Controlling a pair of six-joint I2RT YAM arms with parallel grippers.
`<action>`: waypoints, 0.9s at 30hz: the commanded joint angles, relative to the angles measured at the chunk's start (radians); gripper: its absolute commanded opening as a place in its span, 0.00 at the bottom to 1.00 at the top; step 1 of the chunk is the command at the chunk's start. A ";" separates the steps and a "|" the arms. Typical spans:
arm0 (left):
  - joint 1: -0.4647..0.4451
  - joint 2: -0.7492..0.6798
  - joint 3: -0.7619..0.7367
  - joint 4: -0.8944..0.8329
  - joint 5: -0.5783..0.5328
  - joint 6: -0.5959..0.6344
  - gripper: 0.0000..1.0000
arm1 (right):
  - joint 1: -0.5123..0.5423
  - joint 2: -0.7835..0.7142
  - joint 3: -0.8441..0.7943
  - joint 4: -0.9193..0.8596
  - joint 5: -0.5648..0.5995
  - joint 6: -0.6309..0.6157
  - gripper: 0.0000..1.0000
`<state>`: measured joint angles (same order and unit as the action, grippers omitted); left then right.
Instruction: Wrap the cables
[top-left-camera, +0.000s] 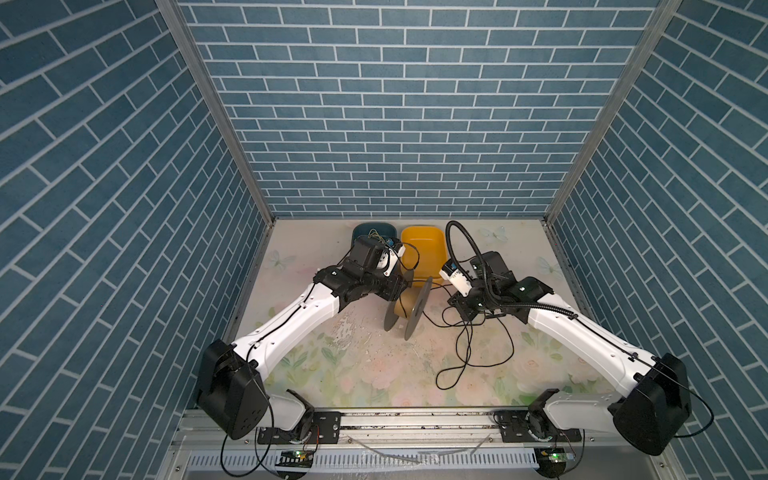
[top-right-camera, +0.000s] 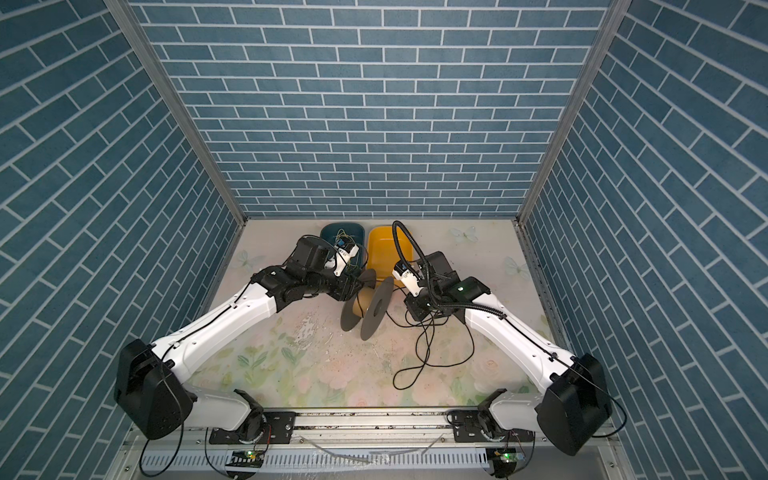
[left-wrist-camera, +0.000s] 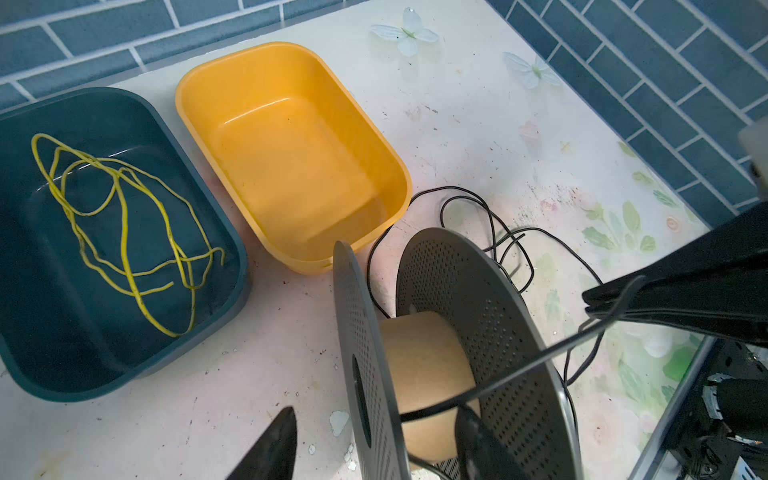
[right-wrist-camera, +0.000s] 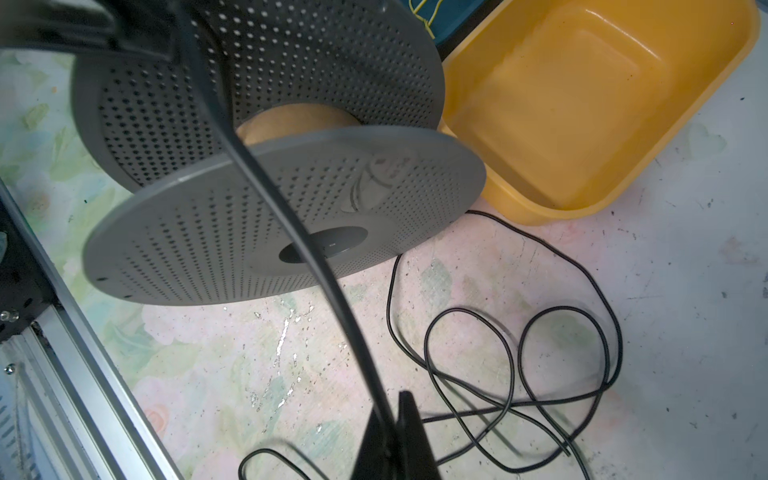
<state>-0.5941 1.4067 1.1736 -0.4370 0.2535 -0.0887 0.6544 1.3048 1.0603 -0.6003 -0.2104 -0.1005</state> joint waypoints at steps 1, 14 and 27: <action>-0.001 -0.006 -0.025 0.041 0.003 0.016 0.61 | 0.007 0.023 0.064 -0.024 0.010 -0.062 0.00; -0.018 0.011 -0.021 0.019 -0.042 0.018 0.52 | 0.013 0.069 0.126 -0.036 0.012 -0.094 0.00; -0.017 -0.046 -0.113 0.087 -0.028 -0.022 0.58 | 0.014 0.096 0.153 -0.014 0.019 -0.121 0.00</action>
<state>-0.6075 1.3617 1.0801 -0.3679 0.2146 -0.1051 0.6628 1.3911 1.1530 -0.6163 -0.1909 -0.1654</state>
